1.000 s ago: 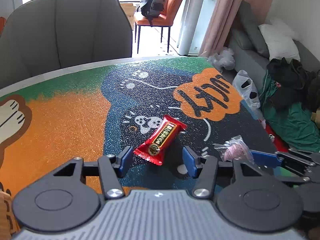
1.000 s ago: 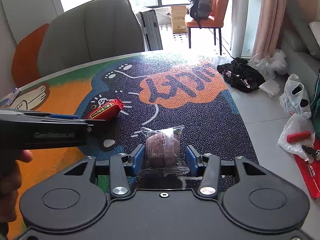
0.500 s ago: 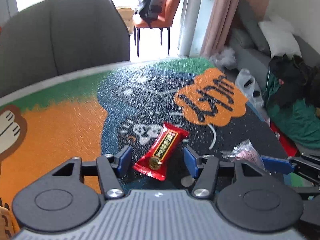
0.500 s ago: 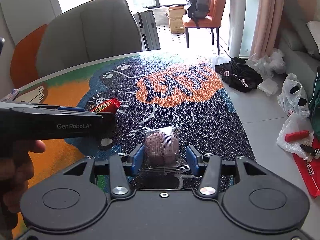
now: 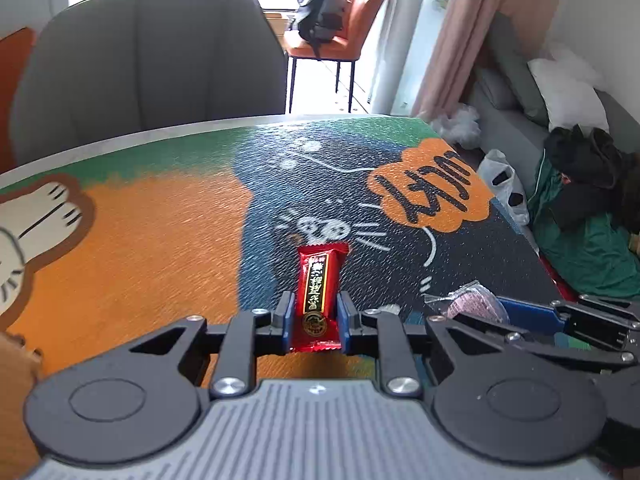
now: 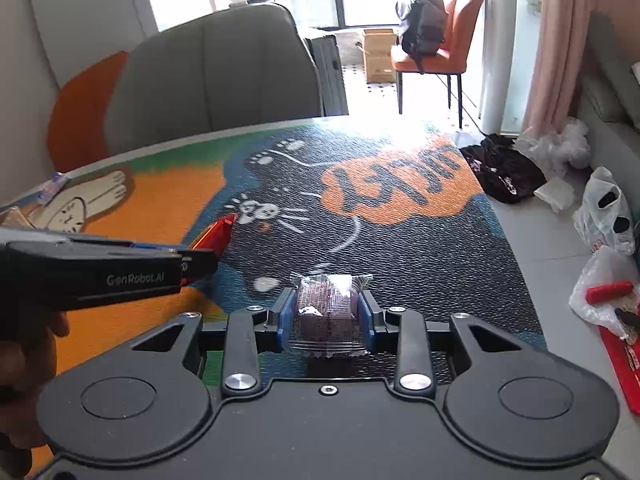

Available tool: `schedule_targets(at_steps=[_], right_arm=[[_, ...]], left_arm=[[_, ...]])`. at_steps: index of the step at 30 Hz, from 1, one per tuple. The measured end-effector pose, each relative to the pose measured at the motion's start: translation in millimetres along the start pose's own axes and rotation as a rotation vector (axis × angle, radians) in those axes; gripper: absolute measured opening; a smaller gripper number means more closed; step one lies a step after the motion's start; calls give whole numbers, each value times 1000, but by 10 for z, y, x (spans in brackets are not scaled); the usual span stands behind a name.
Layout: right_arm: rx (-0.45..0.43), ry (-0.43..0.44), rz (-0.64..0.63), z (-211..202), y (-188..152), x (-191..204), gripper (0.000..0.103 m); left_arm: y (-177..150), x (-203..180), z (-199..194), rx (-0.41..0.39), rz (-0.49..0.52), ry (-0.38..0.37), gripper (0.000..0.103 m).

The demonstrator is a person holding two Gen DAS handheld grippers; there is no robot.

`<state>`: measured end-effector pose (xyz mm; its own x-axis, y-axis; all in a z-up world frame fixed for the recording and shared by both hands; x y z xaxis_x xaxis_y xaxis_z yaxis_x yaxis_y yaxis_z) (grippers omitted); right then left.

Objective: Organize snacks
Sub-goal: 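Carry the red bar with the left gripper over the box and release it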

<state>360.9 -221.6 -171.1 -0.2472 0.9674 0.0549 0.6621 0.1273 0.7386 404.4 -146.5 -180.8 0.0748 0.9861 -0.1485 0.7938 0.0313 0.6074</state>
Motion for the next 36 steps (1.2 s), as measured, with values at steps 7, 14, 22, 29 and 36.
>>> schedule_targets(at_steps=[7,14,22,29,36], right_arm=[[-52,55,-21,-207,85,294,31],[-95,102,-56,-414,115,701,31],[-152,143,-75,-692,113,1046,31],[-189,169,-102,-919,160,1303,31],[-226,194,-127,-1059,229,1611,31]], left_arm=[[-67,206,-402,-47,-57,19,20],[-89,371,-859,-109,-89,18,20],[-218,517,-1275,-158,-103,33,20],[-307,690,-1680,-203,-124,42,20],[-365,925,-2014,-248,-147,70,20]])
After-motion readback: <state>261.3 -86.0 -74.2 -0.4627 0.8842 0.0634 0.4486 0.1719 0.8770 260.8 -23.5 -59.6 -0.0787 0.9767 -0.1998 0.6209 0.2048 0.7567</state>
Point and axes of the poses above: each gripper's, at about its wrist camera, not at the fingertips, and z roughly the way its jaws point, x to its left, y to its top, the point moved 10 cm from there along z, roughly the way its jaws point, and after that the axes turned 3 degrees about -z, right-handed, at the moved point
